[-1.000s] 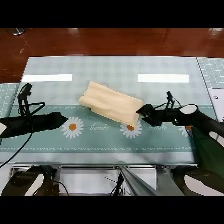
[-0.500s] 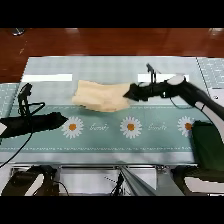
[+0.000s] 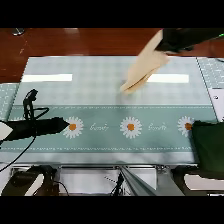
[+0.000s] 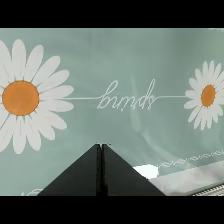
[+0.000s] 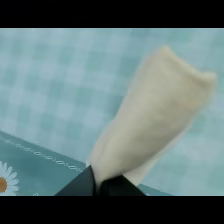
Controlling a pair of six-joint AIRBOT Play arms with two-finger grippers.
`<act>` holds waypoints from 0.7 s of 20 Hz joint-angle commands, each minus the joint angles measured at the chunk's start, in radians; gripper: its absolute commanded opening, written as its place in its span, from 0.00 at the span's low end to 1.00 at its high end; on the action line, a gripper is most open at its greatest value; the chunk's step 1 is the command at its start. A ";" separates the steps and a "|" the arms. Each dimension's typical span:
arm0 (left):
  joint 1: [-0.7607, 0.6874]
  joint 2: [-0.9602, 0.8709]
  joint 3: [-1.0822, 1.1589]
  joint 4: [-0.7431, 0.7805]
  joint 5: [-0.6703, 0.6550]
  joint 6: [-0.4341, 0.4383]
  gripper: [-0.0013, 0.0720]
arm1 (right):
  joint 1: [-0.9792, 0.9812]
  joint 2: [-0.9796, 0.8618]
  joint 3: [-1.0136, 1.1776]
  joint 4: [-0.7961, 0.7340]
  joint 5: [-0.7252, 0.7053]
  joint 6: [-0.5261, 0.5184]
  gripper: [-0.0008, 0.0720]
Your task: Fold the shirts.
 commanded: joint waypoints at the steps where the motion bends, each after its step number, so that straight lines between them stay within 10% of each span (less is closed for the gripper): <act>1: 0.000 0.000 -0.010 0.000 -0.013 0.016 0.05 | -0.198 0.047 0.116 -0.036 0.178 0.095 0.04; 14: 0.000 0.000 -0.010 0.000 -0.013 0.017 0.05 | -0.895 0.476 -0.359 -0.291 0.410 0.116 0.04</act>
